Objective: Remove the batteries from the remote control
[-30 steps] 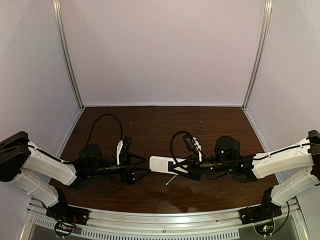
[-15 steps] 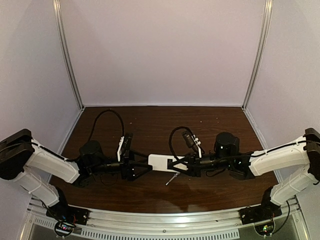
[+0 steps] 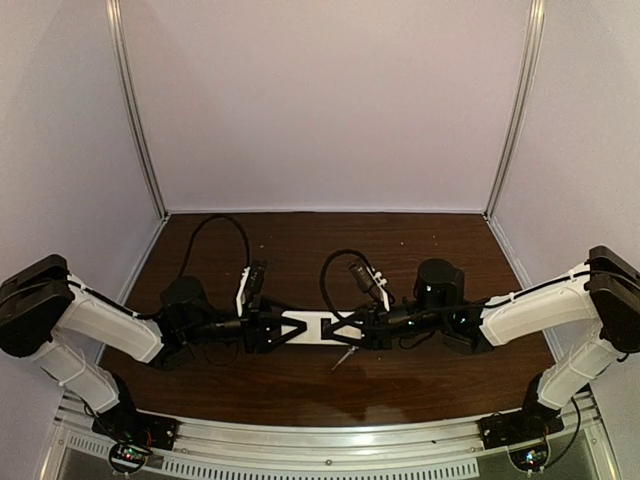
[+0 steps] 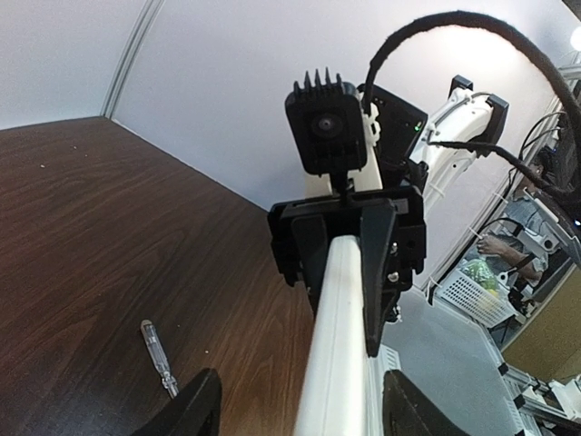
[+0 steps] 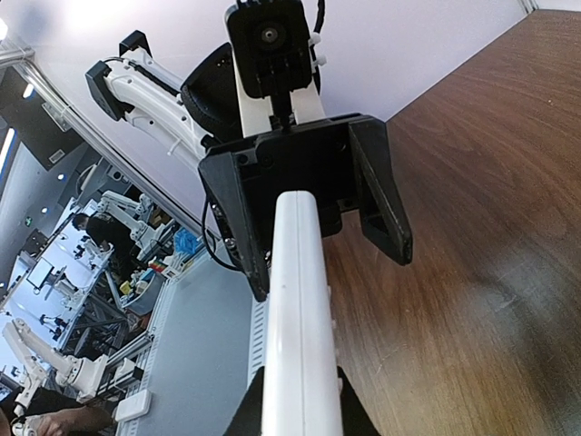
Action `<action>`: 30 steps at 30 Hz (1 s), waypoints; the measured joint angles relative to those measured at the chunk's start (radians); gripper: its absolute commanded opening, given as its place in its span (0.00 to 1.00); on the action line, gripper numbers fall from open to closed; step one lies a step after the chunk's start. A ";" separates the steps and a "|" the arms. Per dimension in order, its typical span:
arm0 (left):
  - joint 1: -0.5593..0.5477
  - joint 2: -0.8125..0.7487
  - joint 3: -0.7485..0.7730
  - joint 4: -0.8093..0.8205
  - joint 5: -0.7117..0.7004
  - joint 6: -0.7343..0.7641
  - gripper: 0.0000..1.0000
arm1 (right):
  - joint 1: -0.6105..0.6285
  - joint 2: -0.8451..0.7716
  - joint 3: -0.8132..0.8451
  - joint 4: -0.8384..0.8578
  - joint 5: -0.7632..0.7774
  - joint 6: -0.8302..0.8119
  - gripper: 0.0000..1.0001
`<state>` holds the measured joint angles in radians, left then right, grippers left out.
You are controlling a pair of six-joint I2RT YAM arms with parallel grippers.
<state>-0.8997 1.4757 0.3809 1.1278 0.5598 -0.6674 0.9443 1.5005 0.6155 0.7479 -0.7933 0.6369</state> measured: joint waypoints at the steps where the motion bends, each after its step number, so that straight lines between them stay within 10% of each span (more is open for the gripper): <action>1: 0.002 0.005 0.002 0.003 0.005 -0.004 0.52 | 0.000 0.008 0.004 0.006 -0.005 0.001 0.00; 18: 0.005 0.045 0.035 0.032 0.098 -0.058 0.32 | -0.002 0.056 0.054 0.024 -0.031 0.006 0.00; 30: 0.007 0.046 0.035 0.031 0.119 -0.113 0.00 | -0.002 0.065 0.057 0.019 -0.020 -0.032 0.03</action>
<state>-0.8928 1.5219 0.4156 1.1591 0.6785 -0.7799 0.9424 1.5654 0.6724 0.7666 -0.8135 0.6044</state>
